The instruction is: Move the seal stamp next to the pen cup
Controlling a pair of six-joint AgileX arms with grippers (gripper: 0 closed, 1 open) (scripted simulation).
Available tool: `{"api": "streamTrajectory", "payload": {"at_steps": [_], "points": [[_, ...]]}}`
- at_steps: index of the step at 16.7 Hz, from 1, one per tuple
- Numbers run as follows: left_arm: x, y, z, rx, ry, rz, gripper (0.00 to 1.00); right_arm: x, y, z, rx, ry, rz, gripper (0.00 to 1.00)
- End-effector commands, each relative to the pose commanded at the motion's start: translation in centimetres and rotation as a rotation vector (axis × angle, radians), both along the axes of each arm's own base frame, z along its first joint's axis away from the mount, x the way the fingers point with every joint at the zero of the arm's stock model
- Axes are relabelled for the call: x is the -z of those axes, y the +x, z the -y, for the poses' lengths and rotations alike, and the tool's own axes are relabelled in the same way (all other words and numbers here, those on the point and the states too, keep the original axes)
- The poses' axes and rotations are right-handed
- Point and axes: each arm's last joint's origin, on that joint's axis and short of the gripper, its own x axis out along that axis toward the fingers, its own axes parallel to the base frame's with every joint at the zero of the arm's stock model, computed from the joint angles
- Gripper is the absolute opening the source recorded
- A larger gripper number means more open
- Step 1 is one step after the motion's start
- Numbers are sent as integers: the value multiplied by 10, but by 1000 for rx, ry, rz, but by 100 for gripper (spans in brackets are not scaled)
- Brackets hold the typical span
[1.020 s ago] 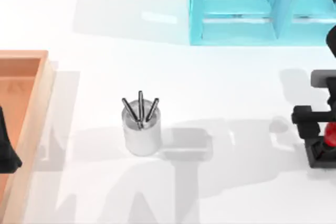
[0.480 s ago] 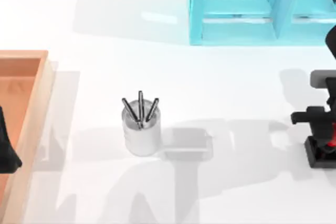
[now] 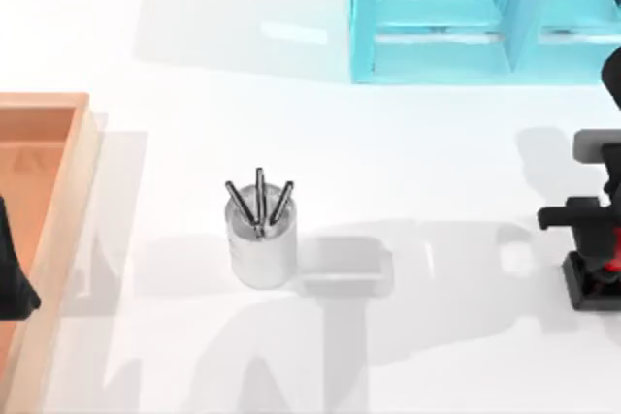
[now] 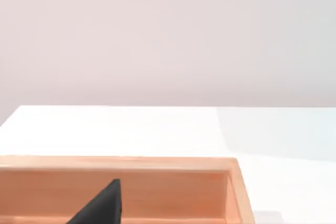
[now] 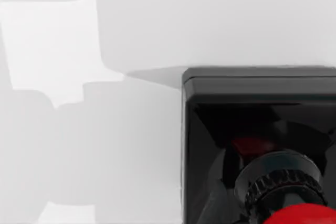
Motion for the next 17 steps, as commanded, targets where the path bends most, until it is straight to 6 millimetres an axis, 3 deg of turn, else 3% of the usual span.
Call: {"api": "streamTrajectory", "payload": {"at_steps": [3, 6, 11, 14, 17], "points": [[0, 0, 0, 0, 0, 0, 100, -2, 2, -3, 2, -1, -3, 0], [0, 0, 0, 0, 0, 0, 100, -18, 9, -25, 3, -7, -25, 0], [0, 0, 0, 0, 0, 0, 100, -83, 23, -88, 6, -4, -8, 0], [0, 0, 0, 0, 0, 0, 100, -120, 14, -121, 4, 0, 1, 0], [0, 0, 0, 0, 0, 0, 100, -139, 3, -138, 3, 0, 1, 0]]}}
